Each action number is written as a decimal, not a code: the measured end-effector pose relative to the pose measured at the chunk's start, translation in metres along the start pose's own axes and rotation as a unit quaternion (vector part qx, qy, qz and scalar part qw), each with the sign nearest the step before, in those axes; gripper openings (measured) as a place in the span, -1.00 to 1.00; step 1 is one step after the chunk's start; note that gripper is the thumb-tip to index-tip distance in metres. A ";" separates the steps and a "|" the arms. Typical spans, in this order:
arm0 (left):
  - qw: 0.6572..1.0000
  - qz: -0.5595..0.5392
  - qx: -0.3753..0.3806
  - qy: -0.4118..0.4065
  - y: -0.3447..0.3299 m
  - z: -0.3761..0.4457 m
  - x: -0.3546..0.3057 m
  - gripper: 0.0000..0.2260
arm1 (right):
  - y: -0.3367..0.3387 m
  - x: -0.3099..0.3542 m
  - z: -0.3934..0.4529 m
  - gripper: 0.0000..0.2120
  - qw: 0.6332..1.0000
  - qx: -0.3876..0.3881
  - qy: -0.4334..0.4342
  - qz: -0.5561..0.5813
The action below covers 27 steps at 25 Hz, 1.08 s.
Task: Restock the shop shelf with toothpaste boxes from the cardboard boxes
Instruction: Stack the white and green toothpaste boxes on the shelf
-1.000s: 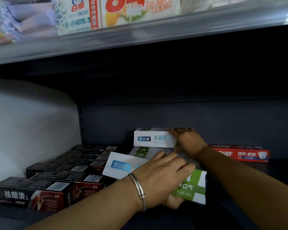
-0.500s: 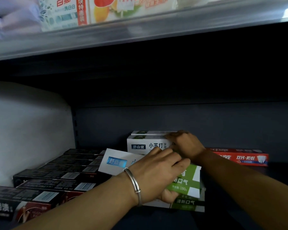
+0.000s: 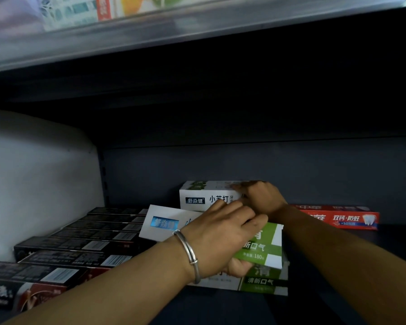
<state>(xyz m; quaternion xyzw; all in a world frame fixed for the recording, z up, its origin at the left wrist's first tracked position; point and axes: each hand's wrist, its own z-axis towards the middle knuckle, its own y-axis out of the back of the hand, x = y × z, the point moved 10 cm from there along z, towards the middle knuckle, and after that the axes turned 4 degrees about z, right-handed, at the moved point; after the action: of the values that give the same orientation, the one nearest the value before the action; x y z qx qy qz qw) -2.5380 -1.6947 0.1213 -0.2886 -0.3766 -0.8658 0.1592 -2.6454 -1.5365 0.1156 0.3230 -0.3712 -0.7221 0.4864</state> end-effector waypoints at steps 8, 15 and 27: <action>1.000 0.007 0.002 -0.006 0.000 -0.001 -0.004 -0.31 | -0.011 0.001 -0.002 -0.52 0.999 -0.007 0.033 -0.004; 1.000 -0.002 0.006 -0.014 0.000 0.000 -0.006 -0.31 | -0.011 -0.002 -0.003 -0.52 1.000 -0.009 0.011 0.002; 1.000 0.017 -0.009 -0.017 0.019 -0.004 -0.019 -0.30 | 0.026 0.011 -0.026 -0.53 0.995 0.050 0.015 0.087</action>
<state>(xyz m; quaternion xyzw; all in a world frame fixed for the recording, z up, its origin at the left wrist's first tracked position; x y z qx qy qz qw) -2.5153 -1.7092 0.1174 -0.3108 -0.3662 -0.8615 0.1648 -2.6158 -1.5592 0.1233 0.3241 -0.4258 -0.6530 0.5359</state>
